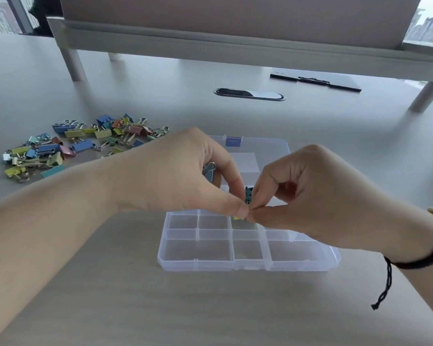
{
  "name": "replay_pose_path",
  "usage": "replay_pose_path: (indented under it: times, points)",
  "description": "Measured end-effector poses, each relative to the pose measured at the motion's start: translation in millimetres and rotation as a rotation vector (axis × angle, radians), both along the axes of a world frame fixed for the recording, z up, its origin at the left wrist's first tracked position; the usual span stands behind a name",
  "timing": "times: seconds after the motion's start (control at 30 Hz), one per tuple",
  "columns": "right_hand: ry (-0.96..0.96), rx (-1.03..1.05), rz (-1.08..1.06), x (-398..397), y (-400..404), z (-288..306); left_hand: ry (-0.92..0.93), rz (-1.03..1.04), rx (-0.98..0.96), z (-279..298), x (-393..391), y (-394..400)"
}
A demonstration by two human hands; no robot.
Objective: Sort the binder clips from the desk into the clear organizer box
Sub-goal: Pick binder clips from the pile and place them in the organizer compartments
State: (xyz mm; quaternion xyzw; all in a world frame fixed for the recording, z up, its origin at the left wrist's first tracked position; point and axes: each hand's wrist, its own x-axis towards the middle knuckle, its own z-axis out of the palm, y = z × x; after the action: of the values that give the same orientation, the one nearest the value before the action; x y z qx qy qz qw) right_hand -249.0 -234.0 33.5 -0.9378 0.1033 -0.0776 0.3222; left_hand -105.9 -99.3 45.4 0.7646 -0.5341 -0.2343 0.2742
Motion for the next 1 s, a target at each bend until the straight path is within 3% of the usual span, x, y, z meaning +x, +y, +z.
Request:
replay_pose_path:
  times: [0.43,0.63,0.87,1.0]
  points:
    - [-0.031,-0.060,0.010,3,2,-6,-0.127,0.019,-0.043,-11,-7,-2]
    - [0.016,-0.100,-0.095,4,5,-7,-0.113,0.050,-0.009,-14,-7,-3]
    - [0.049,-0.032,-0.162,8,6,-8,-0.113,0.083,0.029,-14,-4,-4]
    - [0.057,0.024,-0.114,6,2,-5,-0.058,0.118,-0.087,-10,-4,-3]
